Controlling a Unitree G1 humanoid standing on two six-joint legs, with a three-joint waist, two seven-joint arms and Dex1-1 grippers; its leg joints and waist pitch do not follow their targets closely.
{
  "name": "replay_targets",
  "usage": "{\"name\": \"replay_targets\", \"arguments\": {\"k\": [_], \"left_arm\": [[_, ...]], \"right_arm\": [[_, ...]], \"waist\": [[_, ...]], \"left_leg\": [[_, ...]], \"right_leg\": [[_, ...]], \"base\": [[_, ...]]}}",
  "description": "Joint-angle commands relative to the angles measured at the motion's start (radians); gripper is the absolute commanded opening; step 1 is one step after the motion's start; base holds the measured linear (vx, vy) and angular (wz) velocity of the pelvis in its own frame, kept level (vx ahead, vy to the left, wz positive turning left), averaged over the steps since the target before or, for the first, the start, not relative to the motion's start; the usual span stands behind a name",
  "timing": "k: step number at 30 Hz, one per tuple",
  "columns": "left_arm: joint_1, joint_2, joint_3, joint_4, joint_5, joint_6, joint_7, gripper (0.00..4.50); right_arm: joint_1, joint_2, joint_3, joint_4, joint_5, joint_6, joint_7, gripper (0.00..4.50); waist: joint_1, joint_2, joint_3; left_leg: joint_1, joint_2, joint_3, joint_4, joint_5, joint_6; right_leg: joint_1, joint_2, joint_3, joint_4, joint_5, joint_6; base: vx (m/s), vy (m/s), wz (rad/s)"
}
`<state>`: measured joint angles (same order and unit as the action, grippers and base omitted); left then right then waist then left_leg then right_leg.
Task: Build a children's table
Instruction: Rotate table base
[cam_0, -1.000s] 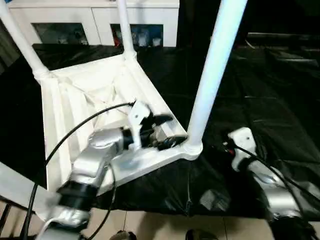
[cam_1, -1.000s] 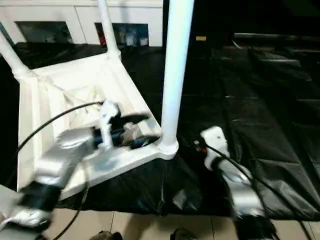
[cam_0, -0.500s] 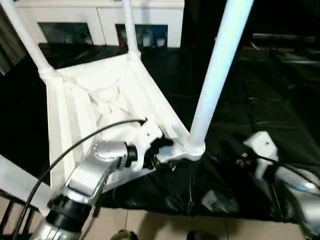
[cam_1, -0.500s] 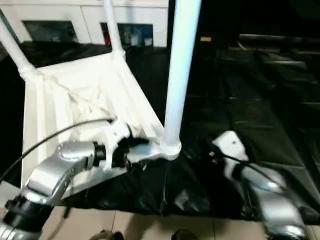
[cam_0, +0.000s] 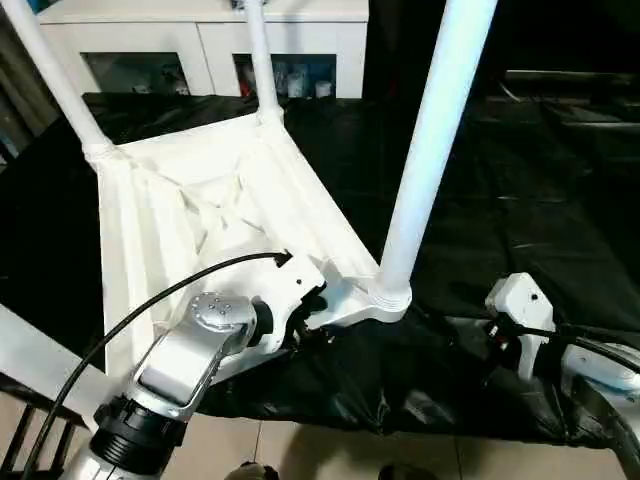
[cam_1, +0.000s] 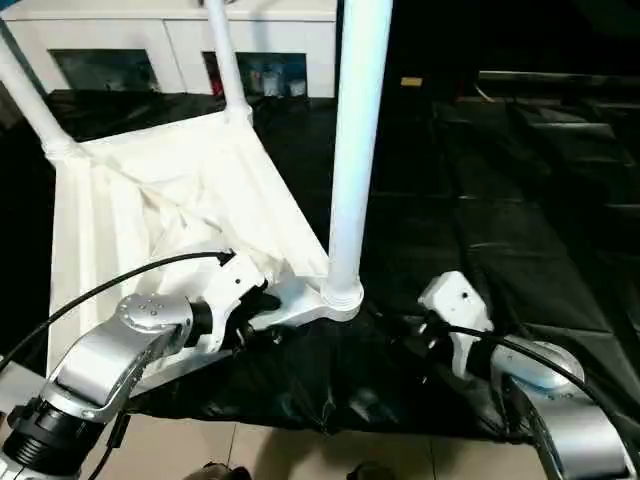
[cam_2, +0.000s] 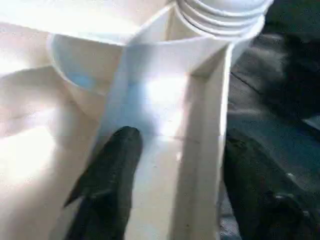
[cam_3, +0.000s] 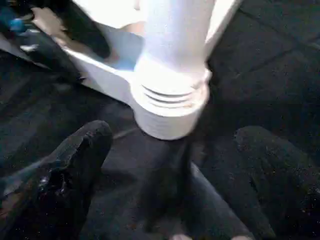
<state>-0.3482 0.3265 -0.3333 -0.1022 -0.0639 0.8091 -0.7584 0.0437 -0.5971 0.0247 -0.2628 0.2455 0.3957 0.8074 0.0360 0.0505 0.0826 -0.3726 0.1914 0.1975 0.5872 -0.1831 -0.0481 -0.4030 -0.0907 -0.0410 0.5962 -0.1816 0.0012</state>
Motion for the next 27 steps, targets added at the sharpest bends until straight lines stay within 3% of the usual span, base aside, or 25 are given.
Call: {"name": "replay_targets", "arguments": {"k": [1, 3, 4, 6, 8, 12, 13, 15, 17, 27], "left_arm": [[-0.015, 0.0, 0.011, 0.009, -0.007, 0.015, 0.011, 2.54], [-0.017, 0.003, 0.01, 0.011, -0.007, 0.016, 0.007, 2.33], [-0.018, 0.007, 0.008, 0.01, -0.007, 0.017, 0.003, 2.2], [-0.02, 0.015, -0.002, 0.012, -0.009, 0.012, -0.009, 2.01], [-0.02, 0.018, -0.005, 0.013, -0.011, 0.008, -0.013, 1.88], [-0.02, 0.029, -0.027, 0.016, -0.01, -0.001, -0.034, 1.44], [-0.02, 0.034, -0.032, 0.017, -0.013, 0.0, -0.038, 1.44], [-0.021, 0.034, -0.034, 0.021, -0.013, -0.001, -0.036, 1.19], [-0.023, 0.037, -0.038, 0.027, -0.012, -0.005, -0.039, 1.19], [-0.031, 0.058, -0.066, 0.052, 0.01, -0.05, -0.051, 0.22]], "right_arm": [[0.009, -0.009, 0.017, -0.028, 0.017, 0.027, 0.013, 4.5], [0.008, -0.01, 0.019, -0.029, 0.013, 0.028, 0.012, 4.5], [0.009, -0.008, 0.02, -0.034, 0.009, 0.033, 0.009, 4.5], [0.011, -0.007, 0.022, -0.041, 0.002, 0.04, 0.003, 4.5], [0.012, -0.009, 0.022, -0.046, 0.004, 0.045, 0.002, 4.5], [0.014, -0.014, 0.024, -0.055, 0.011, 0.057, -0.004, 4.5], [0.015, -0.015, 0.024, -0.061, 0.012, 0.063, -0.005, 4.5], [0.017, -0.015, 0.025, -0.064, 0.01, 0.066, -0.006, 4.5], [0.02, -0.014, 0.027, -0.066, 0.008, 0.066, -0.008, 4.5], [0.023, -0.016, 0.031, -0.069, -0.001, 0.067, -0.011, 4.5]], "waist": [[0.005, -0.016, -0.07], [0.005, -0.016, -0.07], [0.006, -0.008, -0.068], [0.005, -0.012, -0.067], [0.005, -0.006, -0.066], [0.003, -0.009, -0.067], [0.004, -0.001, -0.066], [0.003, -0.005, -0.067], [0.004, 0.0, -0.066], [0.001, -0.002, -0.063]], "left_leg": [[0.006, 0.026, -0.018, -0.061, -0.177, 0.08], [0.005, 0.027, -0.019, -0.061, -0.174, 0.081], [0.005, 0.027, -0.019, -0.062, -0.177, 0.08], [0.005, 0.026, -0.019, -0.063, -0.194, 0.075], [0.005, 0.026, -0.021, -0.064, -0.196, 0.072], [0.007, 0.027, -0.021, -0.064, -0.206, 0.068], [0.007, 0.027, -0.021, -0.065, -0.208, 0.067], [0.007, 0.026, -0.021, -0.065, -0.208, 0.065], [0.007, 0.026, -0.021, -0.065, -0.209, 0.063], [0.007, 0.026, -0.022, -0.069, -0.241, 0.054]], "right_leg": [[0.046, -0.035, 0.028, -0.076, -0.232, -0.197], [0.046, -0.036, 0.028, -0.075, -0.228, -0.202], [0.045, -0.037, 0.028, -0.075, -0.229, -0.202], [0.046, -0.036, 0.027, -0.078, -0.249, -0.198], [0.046, -0.037, 0.027, -0.078, -0.249, -0.197], [0.045, -0.036, 0.027, -0.078, -0.252, -0.191], [0.044, -0.036, 0.027, -0.078, -0.252, -0.192], [0.045, -0.035, 0.027, -0.078, -0.241, -0.196], [0.045, -0.036, 0.027, -0.078, -0.236, -0.199], [0.044, -0.036, 0.027, -0.084, -0.289, -0.178]], "base": [[0.0, 0.0, 0.0], [0.0, 0.0, 0.0], [0.0, 0.0, 0.0], [0.0, 0.0, 0.0], [0.0, 0.0, 0.0], [0.0, 0.0, 0.0], [0.0, 0.0, 0.0], [0.0, 0.0, 0.0], [0.0, 0.0, 0.0], [0.0, 0.0, 0.0]]}}
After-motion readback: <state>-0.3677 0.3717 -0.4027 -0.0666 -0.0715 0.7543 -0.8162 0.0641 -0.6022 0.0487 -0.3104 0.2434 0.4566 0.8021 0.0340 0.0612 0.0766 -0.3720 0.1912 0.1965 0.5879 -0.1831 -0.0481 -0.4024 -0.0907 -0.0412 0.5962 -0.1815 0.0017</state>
